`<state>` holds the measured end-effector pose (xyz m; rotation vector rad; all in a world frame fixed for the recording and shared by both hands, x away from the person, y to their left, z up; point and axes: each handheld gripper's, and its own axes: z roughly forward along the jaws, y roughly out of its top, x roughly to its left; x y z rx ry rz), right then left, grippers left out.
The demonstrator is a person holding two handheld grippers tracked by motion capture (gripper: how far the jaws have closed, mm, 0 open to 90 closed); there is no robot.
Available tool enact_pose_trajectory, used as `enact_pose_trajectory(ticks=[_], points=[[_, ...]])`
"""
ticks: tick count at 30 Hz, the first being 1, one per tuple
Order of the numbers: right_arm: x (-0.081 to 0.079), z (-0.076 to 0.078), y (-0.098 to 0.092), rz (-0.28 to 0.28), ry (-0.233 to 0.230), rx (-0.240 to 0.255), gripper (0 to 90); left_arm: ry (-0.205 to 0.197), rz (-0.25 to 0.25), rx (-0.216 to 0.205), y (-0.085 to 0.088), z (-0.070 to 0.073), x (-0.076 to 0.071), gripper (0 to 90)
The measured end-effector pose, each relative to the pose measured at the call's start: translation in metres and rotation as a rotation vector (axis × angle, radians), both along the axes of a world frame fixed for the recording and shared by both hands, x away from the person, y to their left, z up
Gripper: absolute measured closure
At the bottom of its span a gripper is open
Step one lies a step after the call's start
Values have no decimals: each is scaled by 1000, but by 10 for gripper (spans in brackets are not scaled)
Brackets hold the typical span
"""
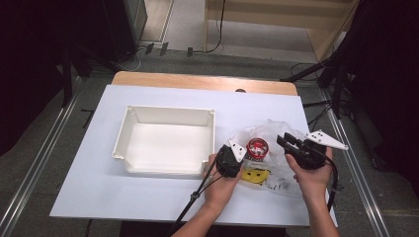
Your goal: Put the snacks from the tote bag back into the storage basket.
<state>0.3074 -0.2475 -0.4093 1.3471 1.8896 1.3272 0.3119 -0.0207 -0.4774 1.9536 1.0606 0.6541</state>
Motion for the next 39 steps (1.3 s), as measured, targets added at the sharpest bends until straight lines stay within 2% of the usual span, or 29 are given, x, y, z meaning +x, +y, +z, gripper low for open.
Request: enact_pose_trajectory(ticks=[3,6,10,13,17,21,24,26,32,34,36,39], points=[[-9,8,9,39,-19,21,681,2,0,3,0,0,0,871],[-12,11,17,60,-38,14,708,2,0,0,1,0,0,871],[-10,3,22,86,-23,11,777,2,-2,-6,1,0,0,869],[-7,-10,20,55,5,9,814,4,-2,-7,1,0,0,868],[-4,-34,12,15,92,13,823,6,-4,-6,2,0,0,867],[3,-62,6,2,235,-58,809,4,-4,-7,2,0,0,866],[6,-75,-3,-27,303,-85,827,5,-3,-10,2,0,0,866],[6,-76,-9,-24,307,-62,841,7,-3,-8,2,0,0,866],[0,-72,-8,-29,311,-145,835,8,-3,-8,2,0,0,863],[-1,-68,-6,-37,309,-149,803,8,-2,-8,2,0,0,860],[-4,-61,-3,-26,277,-129,741,10,-2,-7,2,0,0,859],[-10,-50,7,38,195,-110,659,9,-1,-5,2,0,0,858]])
